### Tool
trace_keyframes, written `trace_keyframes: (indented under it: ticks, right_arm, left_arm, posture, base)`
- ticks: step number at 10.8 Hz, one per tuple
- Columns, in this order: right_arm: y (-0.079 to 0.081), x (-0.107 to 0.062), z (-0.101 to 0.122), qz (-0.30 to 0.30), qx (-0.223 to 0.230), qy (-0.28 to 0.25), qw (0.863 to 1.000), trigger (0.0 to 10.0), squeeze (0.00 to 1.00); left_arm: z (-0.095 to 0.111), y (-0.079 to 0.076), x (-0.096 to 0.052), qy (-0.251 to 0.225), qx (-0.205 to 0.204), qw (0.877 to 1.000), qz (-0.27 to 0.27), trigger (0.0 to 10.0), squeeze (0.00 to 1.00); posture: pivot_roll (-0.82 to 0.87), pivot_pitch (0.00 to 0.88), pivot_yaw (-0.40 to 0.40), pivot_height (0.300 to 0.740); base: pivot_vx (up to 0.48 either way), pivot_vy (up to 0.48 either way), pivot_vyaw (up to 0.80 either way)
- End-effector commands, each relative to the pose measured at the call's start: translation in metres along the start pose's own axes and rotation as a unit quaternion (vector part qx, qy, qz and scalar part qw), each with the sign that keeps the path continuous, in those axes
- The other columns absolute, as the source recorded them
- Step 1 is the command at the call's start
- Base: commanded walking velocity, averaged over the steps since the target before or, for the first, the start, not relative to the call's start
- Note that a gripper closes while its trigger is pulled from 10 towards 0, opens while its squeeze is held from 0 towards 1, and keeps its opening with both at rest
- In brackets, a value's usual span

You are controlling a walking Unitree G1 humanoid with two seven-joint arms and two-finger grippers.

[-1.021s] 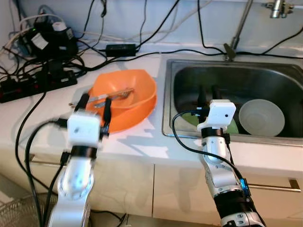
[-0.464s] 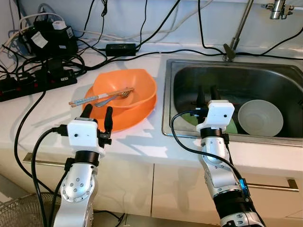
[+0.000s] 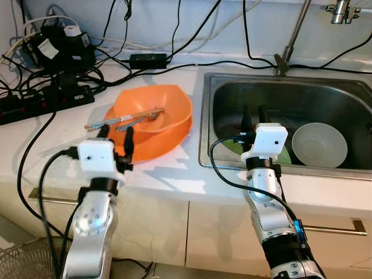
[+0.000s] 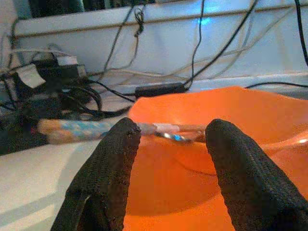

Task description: Kitchen organization

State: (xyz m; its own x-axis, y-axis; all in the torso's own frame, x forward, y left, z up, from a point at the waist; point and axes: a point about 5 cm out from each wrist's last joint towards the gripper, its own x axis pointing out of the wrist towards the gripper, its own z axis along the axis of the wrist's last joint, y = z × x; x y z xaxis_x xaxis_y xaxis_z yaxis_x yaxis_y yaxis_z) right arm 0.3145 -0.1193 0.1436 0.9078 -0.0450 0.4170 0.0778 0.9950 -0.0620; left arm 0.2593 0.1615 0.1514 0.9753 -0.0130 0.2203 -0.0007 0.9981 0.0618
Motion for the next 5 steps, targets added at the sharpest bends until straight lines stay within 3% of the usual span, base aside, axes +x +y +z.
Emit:
trace_keyframes:
  ticks: [1, 5]
  right_arm:
    - [-0.001, -0.002, -0.006, -0.005, -0.003, 0.019, 1.0, 10.0, 0.0]
    - [-0.003, 0.0, -0.006, -0.008, -0.005, 0.018, 1.0, 10.0, 0.0]
  left_arm:
    - [0.002, 0.001, 0.004, -0.008, -0.002, 1.0, -0.004, 10.0, 0.0]
    - [-0.002, -0.01, 0.015, -0.005, -0.014, 0.999, -0.044, 10.0, 0.0]
  posture:
    - [0.13, 0.0, 0.038, 0.74]
    - [0.11, 0.0, 0.035, 0.74]
  base:
    - [0.0, 0.0, 0.0]
    - [0.0, 0.0, 0.0]
